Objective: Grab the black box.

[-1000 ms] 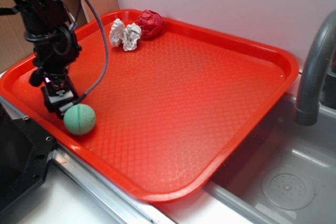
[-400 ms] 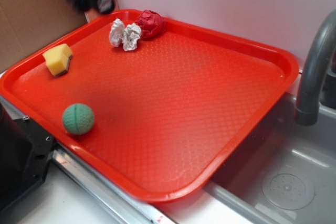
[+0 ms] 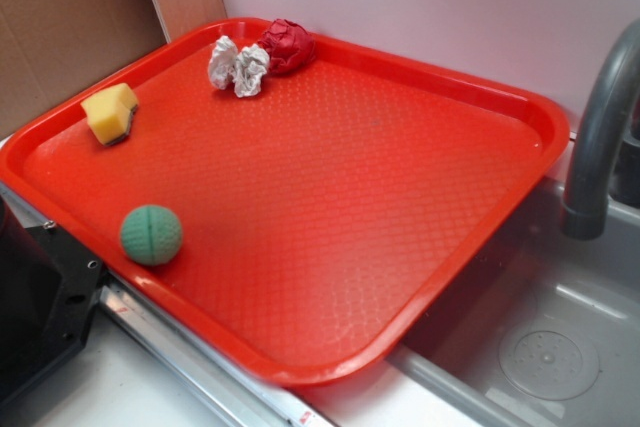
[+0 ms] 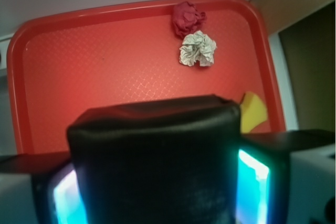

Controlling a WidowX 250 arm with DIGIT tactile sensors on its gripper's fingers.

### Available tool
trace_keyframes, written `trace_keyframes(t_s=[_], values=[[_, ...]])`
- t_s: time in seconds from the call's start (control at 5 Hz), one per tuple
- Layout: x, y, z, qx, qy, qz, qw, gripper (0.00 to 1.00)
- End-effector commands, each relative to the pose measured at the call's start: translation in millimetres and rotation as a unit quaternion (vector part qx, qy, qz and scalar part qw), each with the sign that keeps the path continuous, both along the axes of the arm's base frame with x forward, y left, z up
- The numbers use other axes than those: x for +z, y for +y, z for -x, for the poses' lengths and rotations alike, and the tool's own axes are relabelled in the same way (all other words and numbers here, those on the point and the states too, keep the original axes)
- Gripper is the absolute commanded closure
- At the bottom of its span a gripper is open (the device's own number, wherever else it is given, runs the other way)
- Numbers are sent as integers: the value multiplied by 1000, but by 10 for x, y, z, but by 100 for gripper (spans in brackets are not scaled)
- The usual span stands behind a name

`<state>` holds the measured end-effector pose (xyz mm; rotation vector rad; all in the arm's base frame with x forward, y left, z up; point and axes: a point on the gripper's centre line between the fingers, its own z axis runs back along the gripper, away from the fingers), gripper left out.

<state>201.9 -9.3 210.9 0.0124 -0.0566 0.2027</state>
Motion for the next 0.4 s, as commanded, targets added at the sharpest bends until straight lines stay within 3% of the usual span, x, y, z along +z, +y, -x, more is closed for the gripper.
trace_keyframes(t_s=[0.0, 0.2], values=[[9, 115, 20, 18, -19, -6, 1000, 100], [9, 115, 20, 18, -19, -6, 1000, 0]])
